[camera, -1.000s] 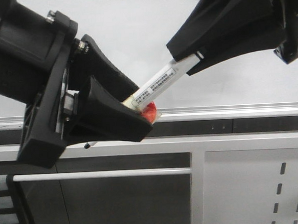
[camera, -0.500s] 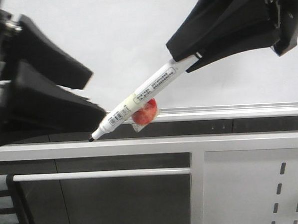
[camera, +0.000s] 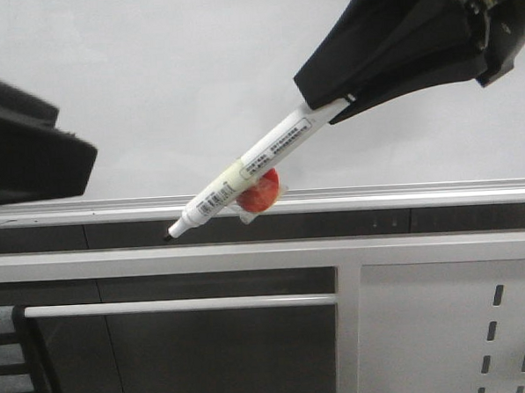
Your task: Write number 1 on whiteboard
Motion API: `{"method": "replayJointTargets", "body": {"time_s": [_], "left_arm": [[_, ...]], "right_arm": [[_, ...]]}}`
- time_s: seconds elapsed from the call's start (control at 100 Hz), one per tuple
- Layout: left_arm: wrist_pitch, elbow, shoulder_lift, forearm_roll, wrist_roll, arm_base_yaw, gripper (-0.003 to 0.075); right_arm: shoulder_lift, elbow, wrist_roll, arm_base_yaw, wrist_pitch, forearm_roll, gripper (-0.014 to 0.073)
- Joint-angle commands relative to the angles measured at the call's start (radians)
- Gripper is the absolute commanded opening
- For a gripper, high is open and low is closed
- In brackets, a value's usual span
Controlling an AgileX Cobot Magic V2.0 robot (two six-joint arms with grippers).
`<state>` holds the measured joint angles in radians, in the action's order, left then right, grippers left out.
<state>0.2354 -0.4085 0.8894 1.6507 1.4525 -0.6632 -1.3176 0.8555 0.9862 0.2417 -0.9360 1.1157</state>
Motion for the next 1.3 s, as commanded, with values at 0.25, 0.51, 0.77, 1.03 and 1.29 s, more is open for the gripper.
{"method": "replayJointTargets", "body": {"time_s": [0.25, 0.51, 0.77, 1.03, 1.29], "left_arm": [[0.053, 0.093, -0.084, -0.044, 0.261, -0.007, 0.0328], [0.062, 0.171, -0.143, -0.044, 0.308, -0.007, 0.0326], [-0.07, 0.179, -0.143, -0.044, 0.361, -0.007, 0.0326], [-0.115, 0.179, -0.143, -0.044, 0.361, -0.007, 0.0326], [-0.118, 0.179, -0.143, -0.044, 0.361, -0.007, 0.0326]], "right_arm": [[0.068, 0.026, 0.129, 0.0, 0.055, 0.018, -0.0053], [0.184, 0.022, 0.17, 0.0, 0.247, 0.011, -0.0053], [0.299, -0.085, 0.17, 0.037, 0.522, 0.032, -0.0052], [0.361, -0.186, 0.17, 0.211, 0.876, 0.037, -0.0052], [0.361, -0.25, 0.17, 0.434, 1.171, 0.025, -0.0052]]}}
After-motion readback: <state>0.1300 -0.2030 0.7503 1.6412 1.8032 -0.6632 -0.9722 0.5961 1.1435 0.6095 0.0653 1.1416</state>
